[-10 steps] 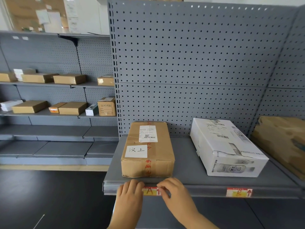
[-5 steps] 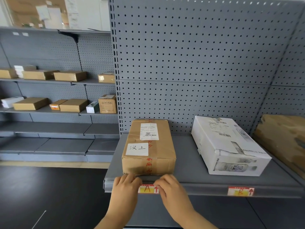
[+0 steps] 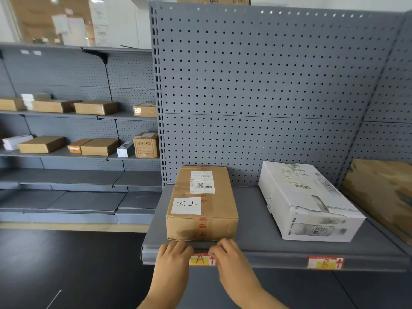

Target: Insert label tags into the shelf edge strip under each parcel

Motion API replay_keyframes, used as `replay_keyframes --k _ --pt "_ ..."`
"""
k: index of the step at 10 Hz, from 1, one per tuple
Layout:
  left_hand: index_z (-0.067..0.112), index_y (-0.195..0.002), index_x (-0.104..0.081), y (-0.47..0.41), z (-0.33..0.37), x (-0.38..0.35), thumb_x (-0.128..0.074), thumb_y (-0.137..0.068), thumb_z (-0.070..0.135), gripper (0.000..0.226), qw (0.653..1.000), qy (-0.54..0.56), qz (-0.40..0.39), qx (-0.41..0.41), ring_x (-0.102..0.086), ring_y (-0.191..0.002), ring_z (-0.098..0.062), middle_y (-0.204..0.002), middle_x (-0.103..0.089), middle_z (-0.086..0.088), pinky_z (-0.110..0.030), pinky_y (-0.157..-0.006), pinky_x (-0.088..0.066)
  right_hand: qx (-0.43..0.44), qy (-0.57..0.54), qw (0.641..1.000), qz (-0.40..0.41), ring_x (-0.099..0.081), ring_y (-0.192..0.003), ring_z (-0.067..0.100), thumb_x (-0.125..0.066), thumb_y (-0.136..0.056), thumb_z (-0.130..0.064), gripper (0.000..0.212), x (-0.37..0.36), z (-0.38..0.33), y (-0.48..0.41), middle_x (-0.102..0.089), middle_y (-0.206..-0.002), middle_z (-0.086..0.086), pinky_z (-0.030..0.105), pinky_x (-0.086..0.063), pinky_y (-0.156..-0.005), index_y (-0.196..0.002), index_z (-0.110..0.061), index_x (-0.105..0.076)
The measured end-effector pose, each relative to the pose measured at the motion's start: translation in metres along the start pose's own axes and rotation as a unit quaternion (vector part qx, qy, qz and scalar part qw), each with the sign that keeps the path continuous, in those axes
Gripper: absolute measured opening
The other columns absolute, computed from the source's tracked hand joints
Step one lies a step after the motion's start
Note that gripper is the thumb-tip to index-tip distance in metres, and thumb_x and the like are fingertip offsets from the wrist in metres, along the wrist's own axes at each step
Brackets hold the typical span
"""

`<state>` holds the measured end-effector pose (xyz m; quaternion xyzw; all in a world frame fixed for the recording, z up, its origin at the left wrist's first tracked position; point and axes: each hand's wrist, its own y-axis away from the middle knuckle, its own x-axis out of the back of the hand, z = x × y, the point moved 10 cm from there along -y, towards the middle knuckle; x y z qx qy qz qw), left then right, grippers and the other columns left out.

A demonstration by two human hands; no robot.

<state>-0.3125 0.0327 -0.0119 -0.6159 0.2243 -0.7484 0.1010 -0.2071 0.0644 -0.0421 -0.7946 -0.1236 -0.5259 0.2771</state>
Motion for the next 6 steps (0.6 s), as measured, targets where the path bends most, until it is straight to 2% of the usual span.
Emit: replay_keyframes --k 2,3,5,6 --pt "0.024 -0.054 -0.064 0.0 0.001 -0.003 -0.089 -0.028 0.003 0.042 1.0 -0.002 -0.022 0.002 -0.06 -0.051 -0.015 -0.056 -0.061 0.007 -0.026 -0.047 -0.049 -0.024 0.007 0.999 -0.019 -0.041 -0.111 0.013 -0.061 -0.083 -0.002 0.039 -0.007 0.004 -0.002 -0.043 -0.119 -0.005 0.027 -0.044 -0.091 -0.113 -0.025 -0.051" --pt "0.024 -0.053 -0.063 0.001 0.004 -0.006 -0.09 -0.024 0.004 0.043 0.999 -0.002 -0.028 -0.015 -0.06 -0.05 -0.015 -0.055 -0.061 0.007 -0.025 -0.047 -0.049 -0.023 0.015 1.0 -0.011 -0.042 -0.111 0.013 -0.058 -0.086 -0.004 0.034 -0.004 0.003 -0.002 -0.043 -0.118 -0.004 0.029 -0.046 -0.089 -0.112 -0.025 -0.052" --pt "0.022 -0.048 -0.064 0.004 0.016 -0.015 -0.088 -0.011 0.017 0.045 0.993 -0.043 -0.092 -0.052 -0.062 -0.049 -0.012 -0.054 -0.061 0.005 -0.015 -0.047 -0.049 0.018 0.067 0.998 -0.012 -0.044 -0.104 0.02 -0.054 -0.085 -0.005 0.034 0.009 -0.002 -0.001 -0.047 -0.116 -0.001 0.03 -0.04 -0.083 -0.114 -0.023 -0.057" --pt "0.02 -0.075 -0.071 -0.01 0.017 -0.003 -0.087 -0.037 0.02 0.041 0.991 -0.032 -0.128 -0.022 -0.065 -0.078 -0.018 -0.084 -0.067 -0.002 -0.023 -0.069 -0.054 0.015 0.036 0.999 0.007 -0.045 -0.103 0.018 -0.055 -0.09 -0.011 0.027 0.035 0.001 0.003 -0.051 -0.116 -0.006 0.027 -0.04 -0.086 -0.111 -0.026 -0.063"
